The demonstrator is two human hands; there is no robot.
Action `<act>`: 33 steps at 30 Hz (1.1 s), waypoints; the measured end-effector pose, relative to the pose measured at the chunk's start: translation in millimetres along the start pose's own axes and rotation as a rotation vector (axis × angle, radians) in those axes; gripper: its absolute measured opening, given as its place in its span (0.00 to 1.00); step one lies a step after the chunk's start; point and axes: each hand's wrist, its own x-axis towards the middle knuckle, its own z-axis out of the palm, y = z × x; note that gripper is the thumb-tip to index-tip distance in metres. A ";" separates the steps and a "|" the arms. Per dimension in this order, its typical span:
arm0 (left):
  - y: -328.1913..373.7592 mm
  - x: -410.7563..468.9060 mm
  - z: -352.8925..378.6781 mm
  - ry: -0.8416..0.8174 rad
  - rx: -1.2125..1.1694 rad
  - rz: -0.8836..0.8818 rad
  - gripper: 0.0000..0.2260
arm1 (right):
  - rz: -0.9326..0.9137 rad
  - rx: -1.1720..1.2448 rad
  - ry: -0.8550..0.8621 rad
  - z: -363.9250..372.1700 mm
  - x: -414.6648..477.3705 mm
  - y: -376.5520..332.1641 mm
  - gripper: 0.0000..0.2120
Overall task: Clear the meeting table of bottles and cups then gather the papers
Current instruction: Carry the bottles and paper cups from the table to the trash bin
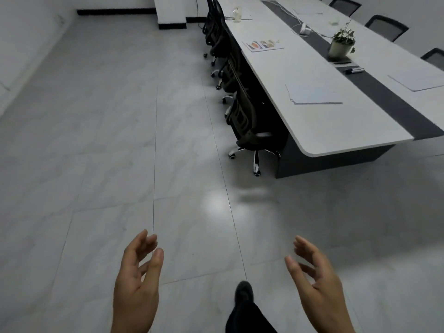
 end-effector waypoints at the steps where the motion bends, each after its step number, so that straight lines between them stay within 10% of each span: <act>1: -0.7 22.8 7.4 -0.015 0.010 0.005 0.18 | 0.012 0.013 0.007 10.1 18.4 -0.8 0.19; 22: 31.1 566.1 74.8 0.203 -0.013 -0.013 0.19 | -0.181 -0.022 -0.204 305.6 547.5 -207.4 0.23; 33: 82.0 910.5 134.4 -0.056 0.030 0.021 0.20 | -0.057 -0.006 -0.041 423.8 766.0 -289.6 0.24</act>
